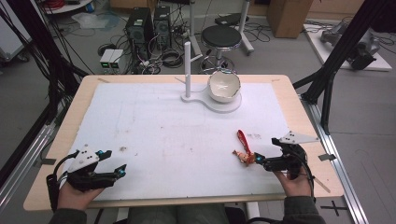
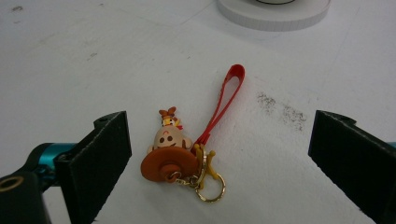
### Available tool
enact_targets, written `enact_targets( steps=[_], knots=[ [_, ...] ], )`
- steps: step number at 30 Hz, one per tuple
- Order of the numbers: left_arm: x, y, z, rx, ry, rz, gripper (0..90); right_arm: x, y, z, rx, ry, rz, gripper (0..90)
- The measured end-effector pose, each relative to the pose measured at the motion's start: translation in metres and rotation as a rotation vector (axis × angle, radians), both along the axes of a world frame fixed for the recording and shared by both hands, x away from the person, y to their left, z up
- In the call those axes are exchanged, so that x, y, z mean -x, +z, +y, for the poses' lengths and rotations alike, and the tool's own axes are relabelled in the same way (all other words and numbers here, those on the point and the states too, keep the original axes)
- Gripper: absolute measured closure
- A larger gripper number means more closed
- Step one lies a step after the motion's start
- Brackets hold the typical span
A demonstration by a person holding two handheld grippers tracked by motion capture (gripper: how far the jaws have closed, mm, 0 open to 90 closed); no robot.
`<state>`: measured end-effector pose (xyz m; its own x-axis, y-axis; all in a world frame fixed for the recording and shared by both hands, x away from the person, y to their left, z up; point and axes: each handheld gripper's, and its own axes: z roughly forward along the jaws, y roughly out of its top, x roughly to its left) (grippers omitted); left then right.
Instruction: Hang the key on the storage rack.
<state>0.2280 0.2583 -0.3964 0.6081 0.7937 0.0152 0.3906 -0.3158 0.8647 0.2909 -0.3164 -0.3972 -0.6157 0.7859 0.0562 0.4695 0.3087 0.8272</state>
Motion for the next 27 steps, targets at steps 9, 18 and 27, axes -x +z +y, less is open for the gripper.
enact_targets(
  steps=[9, 18, 27],
  knots=[
    [-0.001, -0.001, 0.001, -0.001, -0.001, 0.003, 26.7, -0.020, 0.012, 0.004, 0.030, -0.009, 0.023, 16.2],
    [-0.001, -0.001, 0.000, -0.011, -0.009, 0.002, 26.9, -0.040, 0.016, 0.024, 0.038, -0.017, 0.058, 24.2],
    [-0.001, -0.002, -0.001, -0.012, -0.012, 0.005, 26.9, -0.056, -0.003, 0.040, 0.114, -0.040, 0.187, 42.7]
  ],
)
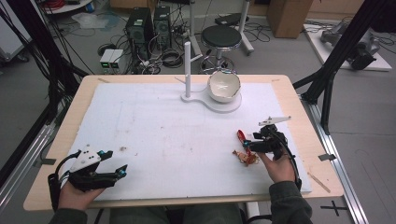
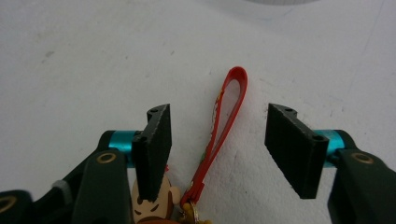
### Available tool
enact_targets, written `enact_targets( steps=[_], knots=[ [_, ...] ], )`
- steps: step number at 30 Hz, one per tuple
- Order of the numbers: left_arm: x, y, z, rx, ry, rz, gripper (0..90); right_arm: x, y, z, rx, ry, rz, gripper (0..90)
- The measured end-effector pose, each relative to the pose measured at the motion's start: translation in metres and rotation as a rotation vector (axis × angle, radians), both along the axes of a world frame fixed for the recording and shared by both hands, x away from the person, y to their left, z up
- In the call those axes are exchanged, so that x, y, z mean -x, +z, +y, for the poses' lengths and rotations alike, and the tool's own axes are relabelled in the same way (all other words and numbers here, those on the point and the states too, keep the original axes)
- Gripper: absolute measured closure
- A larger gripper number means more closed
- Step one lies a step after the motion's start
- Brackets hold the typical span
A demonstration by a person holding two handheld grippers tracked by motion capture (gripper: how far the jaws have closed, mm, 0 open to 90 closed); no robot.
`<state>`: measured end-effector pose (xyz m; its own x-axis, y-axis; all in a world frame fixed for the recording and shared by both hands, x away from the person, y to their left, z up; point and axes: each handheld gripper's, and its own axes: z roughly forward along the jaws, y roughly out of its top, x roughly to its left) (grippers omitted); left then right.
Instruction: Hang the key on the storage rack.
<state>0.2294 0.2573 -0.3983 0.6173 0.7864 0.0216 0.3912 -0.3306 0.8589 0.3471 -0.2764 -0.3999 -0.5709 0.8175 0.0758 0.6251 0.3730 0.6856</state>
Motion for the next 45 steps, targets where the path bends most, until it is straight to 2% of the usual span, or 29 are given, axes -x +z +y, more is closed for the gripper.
enact_targets(
  steps=[1, 3, 9, 16, 19, 22, 31, 36, 44, 45],
  knots=[
    [0.001, 0.000, 0.000, -0.001, 0.002, -0.003, 26.9, 0.000, 0.000, 0.000, 0.000, 0.000, 0.000, 42.7],
    [0.002, 0.001, 0.001, 0.002, 0.010, -0.006, 26.9, -0.002, -0.005, 0.002, 0.013, -0.014, 0.042, 48.1],
    [0.002, 0.001, 0.000, -0.003, 0.008, -0.006, 26.9, -0.002, -0.014, 0.005, 0.046, -0.024, 0.102, 56.2],
    [0.000, 0.000, -0.002, -0.004, -0.005, -0.002, 26.9, -0.004, -0.019, 0.003, 0.045, -0.040, 0.142, 62.8],
    [0.000, -0.001, -0.002, -0.003, -0.005, -0.001, 26.9, -0.005, -0.021, 0.003, 0.034, -0.031, 0.164, 65.3],
    [0.000, -0.001, -0.002, 0.001, -0.001, -0.001, 26.9, -0.007, -0.024, 0.006, 0.044, -0.020, 0.181, 67.3],
    [0.000, -0.001, -0.001, 0.000, 0.001, -0.002, 26.9, -0.007, -0.024, 0.008, 0.065, -0.039, 0.175, 77.5],
    [0.000, -0.001, -0.002, 0.004, 0.000, -0.002, 27.0, -0.008, -0.024, 0.009, 0.067, -0.040, 0.193, 83.4],
    [0.000, 0.000, -0.001, -0.002, -0.001, -0.007, 27.0, -0.008, -0.023, 0.008, 0.051, -0.025, 0.206, 85.4],
    [0.000, 0.000, -0.001, 0.001, 0.002, -0.008, 27.0, -0.008, -0.022, 0.008, 0.042, -0.022, 0.196, 85.5]
  ],
)
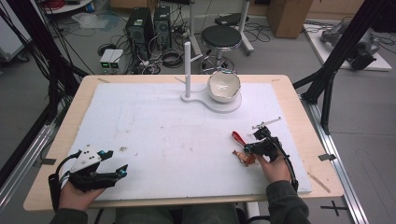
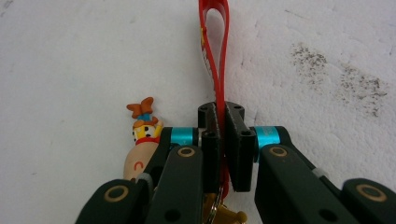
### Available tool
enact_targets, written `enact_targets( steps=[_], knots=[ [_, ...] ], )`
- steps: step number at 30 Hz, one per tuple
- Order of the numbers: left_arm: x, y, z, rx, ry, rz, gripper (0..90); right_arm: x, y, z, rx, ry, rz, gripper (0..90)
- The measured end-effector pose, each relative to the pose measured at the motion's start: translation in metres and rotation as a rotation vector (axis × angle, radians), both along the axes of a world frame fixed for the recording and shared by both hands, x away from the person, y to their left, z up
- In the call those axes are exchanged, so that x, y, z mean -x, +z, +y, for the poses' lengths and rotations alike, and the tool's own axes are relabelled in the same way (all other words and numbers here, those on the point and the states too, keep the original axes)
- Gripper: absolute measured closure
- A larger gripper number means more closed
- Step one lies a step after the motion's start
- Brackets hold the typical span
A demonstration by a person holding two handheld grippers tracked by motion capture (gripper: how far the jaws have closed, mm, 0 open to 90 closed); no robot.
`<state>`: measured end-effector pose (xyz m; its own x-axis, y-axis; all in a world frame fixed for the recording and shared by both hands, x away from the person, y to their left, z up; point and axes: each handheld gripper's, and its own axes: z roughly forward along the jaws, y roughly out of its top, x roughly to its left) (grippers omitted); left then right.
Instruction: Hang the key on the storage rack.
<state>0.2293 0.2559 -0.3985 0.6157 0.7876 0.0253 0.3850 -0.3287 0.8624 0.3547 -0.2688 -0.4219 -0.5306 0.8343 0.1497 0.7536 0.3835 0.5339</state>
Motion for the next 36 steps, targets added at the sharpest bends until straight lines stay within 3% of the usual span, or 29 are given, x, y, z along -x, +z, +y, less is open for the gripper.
enact_targets(
  steps=[8, 13, 22, 30, 36],
  knots=[
    [0.000, 0.001, 0.001, 0.000, 0.004, -0.003, 26.9, 0.006, 0.011, -0.003, -0.078, 0.029, -0.039, 85.6],
    [0.000, 0.001, 0.001, 0.002, 0.009, -0.008, 26.9, 0.013, 0.024, -0.003, -0.102, 0.053, -0.090, 85.6],
    [0.001, 0.002, 0.001, -0.001, 0.009, -0.012, 26.9, 0.019, 0.041, 0.001, -0.165, 0.087, -0.131, 85.8],
    [0.001, 0.002, 0.002, 0.001, 0.019, -0.012, 26.9, 0.021, 0.055, 0.005, -0.178, 0.115, -0.149, 85.9],
    [0.001, 0.002, 0.003, -0.001, 0.018, -0.013, 26.9, 0.021, 0.065, 0.009, -0.226, 0.148, -0.161, 85.9]
  ],
)
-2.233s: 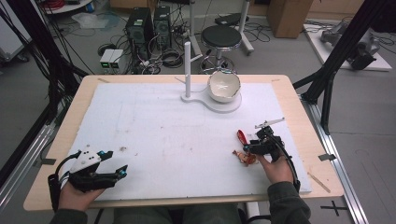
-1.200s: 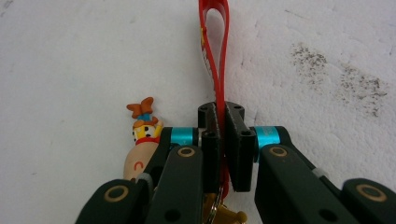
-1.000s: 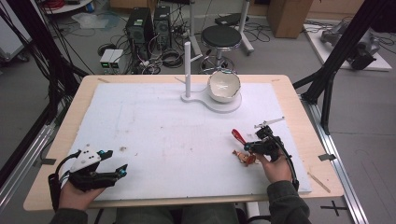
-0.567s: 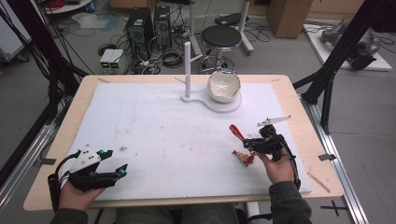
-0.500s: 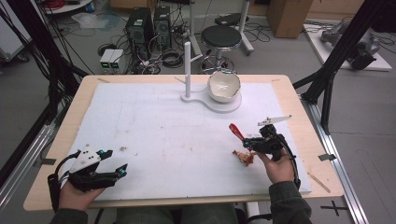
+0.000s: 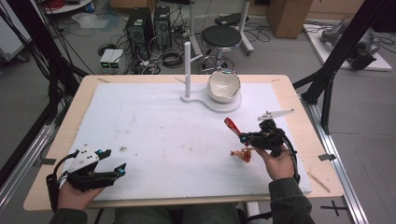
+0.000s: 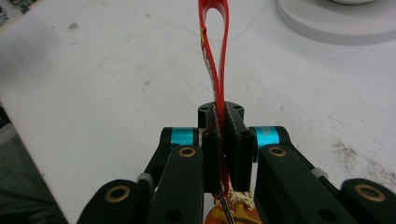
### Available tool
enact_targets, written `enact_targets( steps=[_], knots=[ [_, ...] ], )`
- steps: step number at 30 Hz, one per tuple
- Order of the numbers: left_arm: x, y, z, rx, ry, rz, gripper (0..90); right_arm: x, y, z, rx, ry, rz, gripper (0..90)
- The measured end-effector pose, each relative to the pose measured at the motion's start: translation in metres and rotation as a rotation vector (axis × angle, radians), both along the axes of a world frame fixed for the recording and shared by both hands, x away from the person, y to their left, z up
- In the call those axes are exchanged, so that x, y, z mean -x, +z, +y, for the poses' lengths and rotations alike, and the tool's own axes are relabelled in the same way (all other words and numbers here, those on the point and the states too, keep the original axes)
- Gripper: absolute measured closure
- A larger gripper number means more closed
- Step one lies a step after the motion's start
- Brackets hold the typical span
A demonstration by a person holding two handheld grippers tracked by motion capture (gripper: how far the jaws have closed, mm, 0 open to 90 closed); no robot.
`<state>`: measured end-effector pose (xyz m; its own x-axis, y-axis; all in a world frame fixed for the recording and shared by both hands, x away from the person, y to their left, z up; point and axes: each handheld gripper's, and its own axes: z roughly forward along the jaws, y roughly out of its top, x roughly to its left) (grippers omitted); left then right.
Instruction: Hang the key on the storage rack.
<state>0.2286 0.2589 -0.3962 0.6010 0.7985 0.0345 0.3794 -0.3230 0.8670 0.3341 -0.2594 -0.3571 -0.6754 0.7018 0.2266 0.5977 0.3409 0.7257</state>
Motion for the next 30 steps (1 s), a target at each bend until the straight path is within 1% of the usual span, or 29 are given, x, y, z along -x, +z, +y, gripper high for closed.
enact_targets(
  steps=[2, 5, 8, 9, 10, 12, 15, 18, 25, 26, 30],
  knots=[
    [0.000, 0.000, 0.000, 0.001, 0.001, 0.000, 26.9, 0.000, 0.002, 0.002, -0.006, 0.006, 0.006, 85.9],
    [0.001, 0.000, 0.000, 0.001, 0.004, -0.003, 26.9, -0.001, 0.008, 0.007, -0.011, 0.023, -0.015, 85.9],
    [0.001, 0.000, 0.001, 0.005, 0.006, -0.003, 26.9, -0.001, 0.012, 0.008, -0.020, 0.027, -0.015, 85.9],
    [0.001, 0.000, 0.001, 0.004, 0.005, -0.004, 26.9, -0.002, 0.014, 0.009, -0.025, 0.030, -0.025, 85.9],
    [0.001, 0.000, 0.001, 0.005, 0.005, -0.004, 26.9, -0.002, 0.019, 0.010, -0.038, 0.036, -0.025, 85.9],
    [0.001, 0.000, 0.001, 0.006, 0.005, -0.004, 26.9, -0.003, 0.020, 0.011, -0.040, 0.041, -0.024, 85.9],
    [0.001, 0.000, 0.001, 0.006, 0.004, -0.004, 26.9, -0.005, 0.025, 0.015, -0.036, 0.061, -0.039, 85.9],
    [0.001, 0.000, 0.001, 0.007, 0.003, -0.004, 26.9, -0.006, 0.029, 0.018, -0.042, 0.068, -0.037, 85.9],
    [0.001, 0.001, 0.001, 0.007, 0.003, -0.007, 26.8, -0.010, 0.037, 0.025, -0.044, 0.084, -0.053, 85.9],
    [0.001, 0.000, 0.001, 0.006, 0.004, -0.004, 26.9, -0.010, 0.038, 0.026, -0.042, 0.086, -0.063, 85.9],
    [0.000, 0.000, 0.001, 0.004, 0.002, -0.003, 26.8, -0.014, 0.044, 0.033, -0.041, 0.095, -0.075, 85.9]
  ],
)
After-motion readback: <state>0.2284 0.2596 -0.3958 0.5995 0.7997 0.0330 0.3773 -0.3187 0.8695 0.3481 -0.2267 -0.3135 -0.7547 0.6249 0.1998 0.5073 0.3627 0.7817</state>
